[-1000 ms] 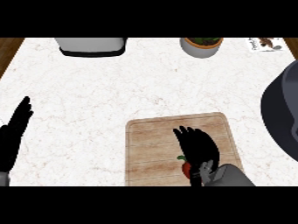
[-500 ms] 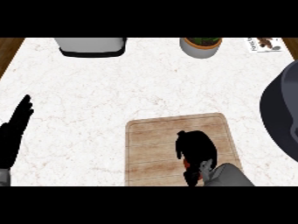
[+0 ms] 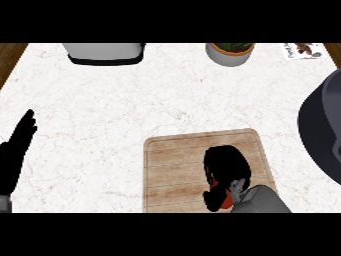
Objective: Pick the bell pepper from the cutting board and place it in the pot
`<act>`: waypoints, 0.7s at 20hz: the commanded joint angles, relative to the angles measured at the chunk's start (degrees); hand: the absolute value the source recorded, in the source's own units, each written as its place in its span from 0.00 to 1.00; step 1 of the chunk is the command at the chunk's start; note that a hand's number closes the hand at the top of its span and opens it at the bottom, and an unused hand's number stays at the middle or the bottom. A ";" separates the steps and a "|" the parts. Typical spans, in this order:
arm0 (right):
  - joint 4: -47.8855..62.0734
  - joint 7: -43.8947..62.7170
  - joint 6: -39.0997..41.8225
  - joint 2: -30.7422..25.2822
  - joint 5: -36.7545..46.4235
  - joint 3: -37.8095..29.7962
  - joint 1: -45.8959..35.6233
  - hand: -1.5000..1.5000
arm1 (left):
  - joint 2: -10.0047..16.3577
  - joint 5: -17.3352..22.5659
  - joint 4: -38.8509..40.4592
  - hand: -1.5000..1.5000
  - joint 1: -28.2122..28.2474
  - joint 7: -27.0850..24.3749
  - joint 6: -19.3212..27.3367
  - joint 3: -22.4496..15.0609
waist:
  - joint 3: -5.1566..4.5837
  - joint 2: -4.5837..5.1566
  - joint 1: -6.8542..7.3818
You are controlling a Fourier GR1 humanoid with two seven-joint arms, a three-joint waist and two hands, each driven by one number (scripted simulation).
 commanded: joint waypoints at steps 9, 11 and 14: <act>8.03 13.97 -20.79 -0.53 7.72 -21.36 -10.59 1.00 | 0.03 -0.38 2.40 0.50 -2.27 -0.32 -0.56 0.53 | 0.05 0.30 0.14; 3.58 13.62 -21.53 -5.19 11.46 -20.13 -9.40 1.00 | -0.97 -0.95 0.62 0.50 -0.41 0.35 0.44 -0.04 | 0.05 0.02 -0.22; 0.75 17.08 -24.67 -7.38 16.37 -21.27 -13.74 1.00 | 0.41 0.05 -0.79 0.50 -1.32 1.65 -0.73 0.87 | 0.06 -0.15 -0.07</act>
